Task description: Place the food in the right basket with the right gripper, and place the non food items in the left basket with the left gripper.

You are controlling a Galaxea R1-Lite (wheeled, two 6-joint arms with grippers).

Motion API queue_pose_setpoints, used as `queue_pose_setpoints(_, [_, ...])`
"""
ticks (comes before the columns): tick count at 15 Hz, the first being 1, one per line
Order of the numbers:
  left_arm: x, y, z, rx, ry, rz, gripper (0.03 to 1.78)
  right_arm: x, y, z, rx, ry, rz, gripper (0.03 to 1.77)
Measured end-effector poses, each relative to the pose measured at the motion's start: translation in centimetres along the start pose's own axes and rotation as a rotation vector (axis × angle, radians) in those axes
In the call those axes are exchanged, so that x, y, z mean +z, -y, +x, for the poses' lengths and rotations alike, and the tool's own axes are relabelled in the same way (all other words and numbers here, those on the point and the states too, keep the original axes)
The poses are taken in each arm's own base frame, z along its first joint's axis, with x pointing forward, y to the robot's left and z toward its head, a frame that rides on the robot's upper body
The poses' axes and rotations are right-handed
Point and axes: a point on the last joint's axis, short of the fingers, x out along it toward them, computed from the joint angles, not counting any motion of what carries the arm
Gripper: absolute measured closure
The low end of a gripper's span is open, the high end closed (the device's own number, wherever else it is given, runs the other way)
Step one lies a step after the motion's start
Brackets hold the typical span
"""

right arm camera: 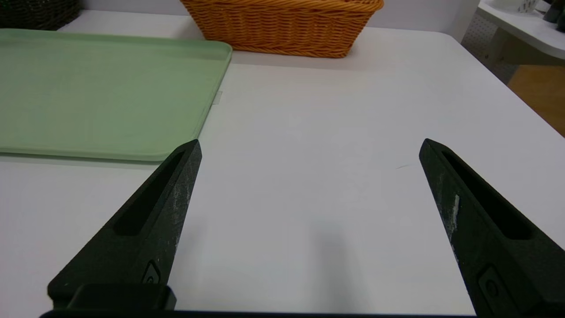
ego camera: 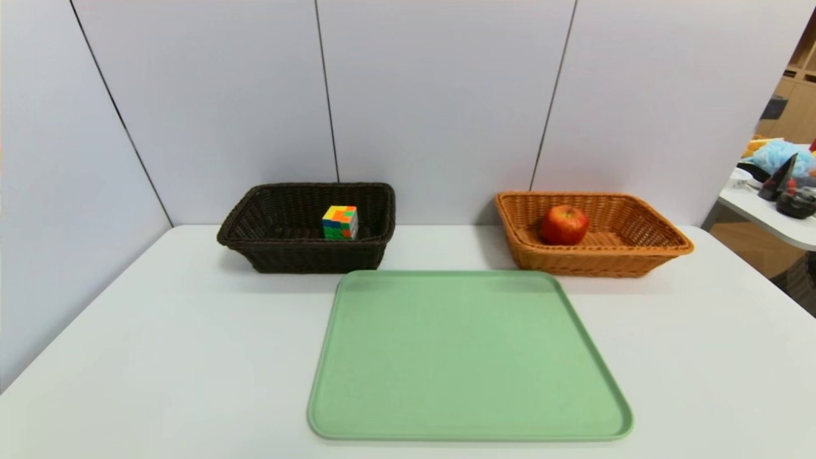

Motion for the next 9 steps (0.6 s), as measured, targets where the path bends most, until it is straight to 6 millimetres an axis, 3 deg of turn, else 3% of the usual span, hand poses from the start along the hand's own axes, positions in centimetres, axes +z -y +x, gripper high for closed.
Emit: queue_pose_setpoints(9, [0.0,0.0,0.0,0.0,0.0,0.0,0.12,0.01,0.01,0.0,-0.006,0.001,0.045,0.1])
